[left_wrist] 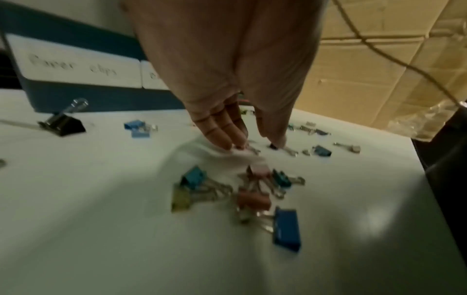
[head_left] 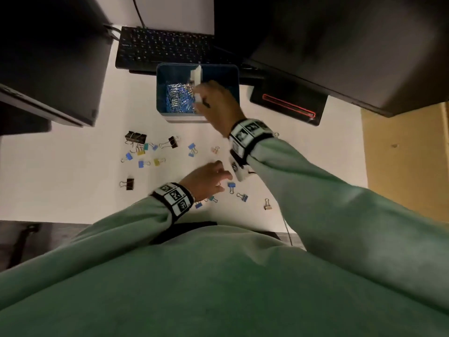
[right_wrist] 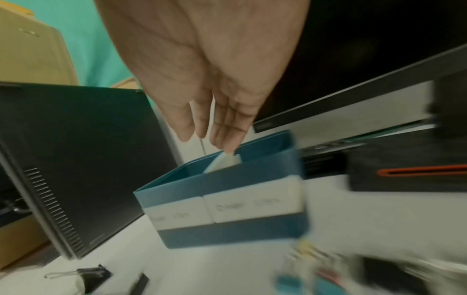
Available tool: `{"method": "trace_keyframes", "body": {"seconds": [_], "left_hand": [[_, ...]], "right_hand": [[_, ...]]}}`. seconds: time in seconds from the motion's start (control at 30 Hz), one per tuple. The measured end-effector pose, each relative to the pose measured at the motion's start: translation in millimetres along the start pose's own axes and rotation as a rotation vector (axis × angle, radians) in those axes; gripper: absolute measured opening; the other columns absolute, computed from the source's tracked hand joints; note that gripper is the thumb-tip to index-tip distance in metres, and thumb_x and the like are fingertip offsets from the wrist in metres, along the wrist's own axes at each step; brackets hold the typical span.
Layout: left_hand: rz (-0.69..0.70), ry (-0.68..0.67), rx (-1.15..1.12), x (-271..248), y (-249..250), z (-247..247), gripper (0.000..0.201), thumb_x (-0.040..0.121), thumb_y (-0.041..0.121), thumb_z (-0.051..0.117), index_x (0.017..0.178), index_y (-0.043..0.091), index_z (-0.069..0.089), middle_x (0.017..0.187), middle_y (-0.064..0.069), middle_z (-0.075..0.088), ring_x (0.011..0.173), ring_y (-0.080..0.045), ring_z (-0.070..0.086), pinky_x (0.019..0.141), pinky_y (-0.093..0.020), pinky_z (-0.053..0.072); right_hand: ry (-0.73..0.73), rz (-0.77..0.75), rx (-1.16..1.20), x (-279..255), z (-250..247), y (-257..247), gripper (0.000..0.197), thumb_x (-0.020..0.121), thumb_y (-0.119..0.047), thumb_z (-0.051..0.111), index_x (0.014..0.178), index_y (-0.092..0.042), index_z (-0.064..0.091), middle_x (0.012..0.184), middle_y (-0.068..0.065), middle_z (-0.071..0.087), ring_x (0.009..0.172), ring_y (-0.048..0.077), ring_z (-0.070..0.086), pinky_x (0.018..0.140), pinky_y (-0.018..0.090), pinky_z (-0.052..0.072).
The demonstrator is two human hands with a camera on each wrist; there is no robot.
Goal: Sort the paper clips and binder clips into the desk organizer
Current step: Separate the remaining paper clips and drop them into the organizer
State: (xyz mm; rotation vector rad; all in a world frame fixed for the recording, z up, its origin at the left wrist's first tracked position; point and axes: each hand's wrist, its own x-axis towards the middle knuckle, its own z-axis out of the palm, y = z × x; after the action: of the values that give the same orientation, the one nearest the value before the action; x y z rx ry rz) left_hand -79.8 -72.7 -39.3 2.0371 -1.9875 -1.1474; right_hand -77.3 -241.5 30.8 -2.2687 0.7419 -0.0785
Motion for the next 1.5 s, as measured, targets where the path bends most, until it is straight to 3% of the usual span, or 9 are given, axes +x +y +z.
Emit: {"method": "trace_keyframes", "body": {"seconds": [0.13, 0.33, 0.47, 0.7, 0.8, 0.93, 1.07, 1.2, 1.5], "left_hand": [[-0.052, 0.048, 0.089, 11, -8, 9, 0.016, 0.084, 0.013, 0.062, 0.100, 0.013, 0.059, 0.101, -0.008, 0.051, 0.092, -0.025, 0.053, 0.080, -0.038, 0.049], [0.032, 0.208, 0.121, 51, 27, -2, 0.030, 0.089, 0.015, 0.058, 0.119, 0.017, 0.057, 0.110, -0.009, 0.054, 0.096, -0.024, 0.055, 0.086, -0.038, 0.049], [0.123, 0.219, 0.168, 83, 66, 4, 0.039, 0.089, 0.021, 0.061, 0.128, 0.021, 0.053, 0.111, -0.010, 0.054, 0.097, -0.024, 0.055, 0.084, -0.036, 0.049], [0.068, 0.184, 0.199, 81, 54, 13, 0.023, 0.087, 0.014, 0.064, 0.108, 0.010, 0.057, 0.101, -0.014, 0.053, 0.078, -0.029, 0.058, 0.066, -0.038, 0.051], [0.031, 0.185, 0.199, 69, 32, 11, 0.023, 0.083, 0.012, 0.068, 0.103, 0.010, 0.055, 0.096, -0.014, 0.051, 0.074, -0.029, 0.055, 0.064, -0.040, 0.052], [-0.043, 0.256, 0.183, 61, 20, 9, 0.023, 0.079, 0.008, 0.065, 0.101, 0.007, 0.060, 0.094, -0.017, 0.054, 0.082, -0.034, 0.054, 0.071, -0.039, 0.049], [0.096, 0.250, 0.188, 76, 60, 12, 0.024, 0.086, 0.022, 0.064, 0.107, 0.012, 0.058, 0.104, -0.010, 0.057, 0.091, -0.025, 0.055, 0.081, -0.038, 0.049], [0.157, 0.219, 0.194, 95, 85, 24, 0.031, 0.083, 0.015, 0.068, 0.113, 0.012, 0.062, 0.110, -0.014, 0.059, 0.097, -0.030, 0.058, 0.082, -0.041, 0.050], [0.108, 0.198, 0.228, 85, 58, 23, 0.019, 0.078, 0.010, 0.071, 0.092, 0.014, 0.059, 0.085, -0.008, 0.052, 0.072, -0.023, 0.051, 0.061, -0.029, 0.037]], "right_hand": [[0.133, 0.194, 0.006, -80, -29, 90, 0.015, 0.089, -0.017, 0.059, 0.103, -0.014, 0.064, 0.103, 0.006, 0.062, 0.085, 0.020, 0.062, 0.075, 0.027, 0.048], [-0.012, 0.456, -0.148, -180, -26, 180, 0.022, 0.086, -0.017, 0.066, 0.106, -0.012, 0.059, 0.105, 0.012, 0.058, 0.088, 0.029, 0.062, 0.074, 0.028, 0.045], [-0.053, 0.436, -0.207, -186, -5, 176, 0.037, 0.084, -0.025, 0.070, 0.111, -0.006, 0.054, 0.105, 0.012, 0.053, 0.086, 0.025, 0.053, 0.077, 0.034, 0.046], [-0.174, 0.388, -0.247, -195, 0, 179, 0.014, 0.075, -0.005, 0.076, 0.084, -0.007, 0.066, 0.088, 0.011, 0.062, 0.076, 0.029, 0.057, 0.063, 0.032, 0.053], [-0.058, 0.347, -0.160, -196, -7, 179, 0.013, 0.078, -0.004, 0.073, 0.085, -0.006, 0.063, 0.088, 0.014, 0.061, 0.074, 0.029, 0.060, 0.064, 0.037, 0.056], [-0.107, 0.353, -0.102, -212, -14, 181, 0.028, 0.083, -0.028, 0.072, 0.100, -0.014, 0.056, 0.100, 0.004, 0.053, 0.079, 0.019, 0.056, 0.071, 0.030, 0.051], [-0.096, 0.426, -0.041, -214, -10, 182, 0.021, 0.082, -0.020, 0.071, 0.098, -0.012, 0.060, 0.096, 0.004, 0.052, 0.076, 0.020, 0.056, 0.074, 0.033, 0.052], [0.051, 0.460, -0.014, -211, -10, 184, 0.015, 0.081, -0.012, 0.065, 0.095, -0.010, 0.060, 0.092, 0.002, 0.051, 0.071, 0.017, 0.051, 0.074, 0.035, 0.052], [-0.076, 0.225, -0.317, -227, -2, 168, 0.030, 0.083, -0.034, 0.071, 0.104, -0.014, 0.062, 0.107, 0.005, 0.056, 0.098, 0.022, 0.052, 0.078, 0.034, 0.051]]}}
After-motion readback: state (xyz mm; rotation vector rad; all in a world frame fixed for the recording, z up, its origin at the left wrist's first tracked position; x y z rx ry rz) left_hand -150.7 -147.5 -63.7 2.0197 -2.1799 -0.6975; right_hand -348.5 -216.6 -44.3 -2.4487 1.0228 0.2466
